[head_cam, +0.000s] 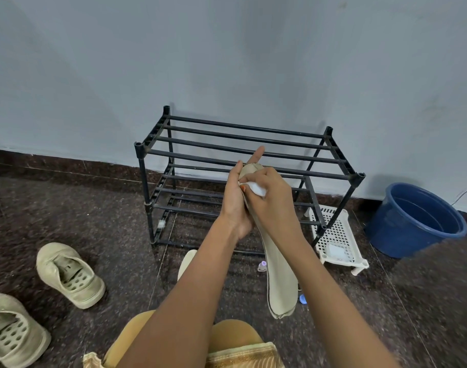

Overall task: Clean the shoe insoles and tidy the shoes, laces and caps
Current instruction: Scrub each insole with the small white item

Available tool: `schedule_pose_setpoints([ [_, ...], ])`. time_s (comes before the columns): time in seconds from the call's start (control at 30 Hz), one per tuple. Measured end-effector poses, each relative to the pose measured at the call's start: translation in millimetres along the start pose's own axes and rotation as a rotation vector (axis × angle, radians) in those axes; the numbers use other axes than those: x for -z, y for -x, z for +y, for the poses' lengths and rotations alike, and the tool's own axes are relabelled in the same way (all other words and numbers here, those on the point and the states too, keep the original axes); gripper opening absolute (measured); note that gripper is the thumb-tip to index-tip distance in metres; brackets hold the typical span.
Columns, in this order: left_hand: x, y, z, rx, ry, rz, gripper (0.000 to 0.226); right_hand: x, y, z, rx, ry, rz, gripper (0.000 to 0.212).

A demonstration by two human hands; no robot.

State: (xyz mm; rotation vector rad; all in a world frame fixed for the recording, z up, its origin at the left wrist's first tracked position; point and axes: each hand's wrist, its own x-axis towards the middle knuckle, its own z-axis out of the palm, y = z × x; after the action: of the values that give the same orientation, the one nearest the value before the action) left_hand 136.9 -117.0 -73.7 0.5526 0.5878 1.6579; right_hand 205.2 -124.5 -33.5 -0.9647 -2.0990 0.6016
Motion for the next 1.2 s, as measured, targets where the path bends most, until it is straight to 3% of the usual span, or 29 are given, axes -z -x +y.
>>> schedule_pose_setpoints([
  [0.27, -0.3, -1.6, 2.9, -0.004, 0.083, 0.03, 0.043, 9.9, 12.6, 11.8, -0.003, -0.035, -0.09, 0.015],
  [0.43, -0.1, -3.0, 4.8, -0.012, 0.129, 0.042, 0.042, 8.2, 19.4, 13.0, -0.001, -0.067, -0.071, 0.013],
  [0.7, -3.4, 0.9, 1.5, 0.007, -0.003, 0.008, 0.046, 3.3, 3.4, 3.7, 0.011, -0.038, 0.065, 0.015],
  [1.03, -3.5, 1.1, -0.7, 0.002, -0.048, -0.003, 0.046, -0.1, 0.4, -7.6, 0.016, -0.078, 0.084, 0.02],
  [1.2, -2.3, -0.5, -0.3, -0.004, 0.004, -0.001, 0.045, 1.9, 8.3, 8.8, 0.054, 0.03, 0.017, 0.019],
])
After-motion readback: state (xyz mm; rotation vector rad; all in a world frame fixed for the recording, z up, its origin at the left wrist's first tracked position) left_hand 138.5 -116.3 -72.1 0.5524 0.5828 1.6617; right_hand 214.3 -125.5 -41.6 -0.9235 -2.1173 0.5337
